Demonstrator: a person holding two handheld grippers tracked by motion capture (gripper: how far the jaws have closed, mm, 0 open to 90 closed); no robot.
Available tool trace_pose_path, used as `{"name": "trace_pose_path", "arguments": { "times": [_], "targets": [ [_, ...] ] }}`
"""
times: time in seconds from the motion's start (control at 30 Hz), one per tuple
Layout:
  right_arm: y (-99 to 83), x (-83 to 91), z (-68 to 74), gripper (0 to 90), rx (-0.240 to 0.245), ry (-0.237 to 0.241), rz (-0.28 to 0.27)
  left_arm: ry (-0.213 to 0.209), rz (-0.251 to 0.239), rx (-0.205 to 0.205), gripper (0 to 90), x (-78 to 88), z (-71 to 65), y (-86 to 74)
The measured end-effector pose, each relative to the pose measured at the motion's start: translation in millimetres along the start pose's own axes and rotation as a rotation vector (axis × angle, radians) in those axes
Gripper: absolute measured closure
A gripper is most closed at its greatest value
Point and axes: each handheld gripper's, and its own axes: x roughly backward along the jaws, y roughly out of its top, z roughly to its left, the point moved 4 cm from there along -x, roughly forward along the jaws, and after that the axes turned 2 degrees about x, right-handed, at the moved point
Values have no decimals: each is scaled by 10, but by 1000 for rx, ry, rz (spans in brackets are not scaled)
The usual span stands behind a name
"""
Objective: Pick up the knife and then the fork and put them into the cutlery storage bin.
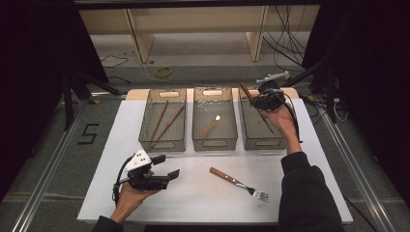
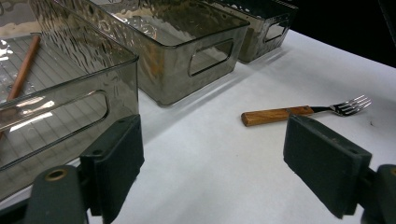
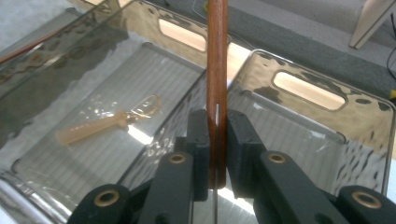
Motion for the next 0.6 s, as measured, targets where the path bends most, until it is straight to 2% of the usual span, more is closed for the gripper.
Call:
{"name": "trace_pose_path", "arguments": {
  "times": [0.47, 0.6],
  "targets": [
    [-63, -137, -122, 811, -57, -24, 26, -1, 2, -3, 194, -2, -3, 0],
    [-79, -179, -122, 811, -51, -36, 37, -2, 3, -3, 194, -2, -1, -1]
  ]
}}
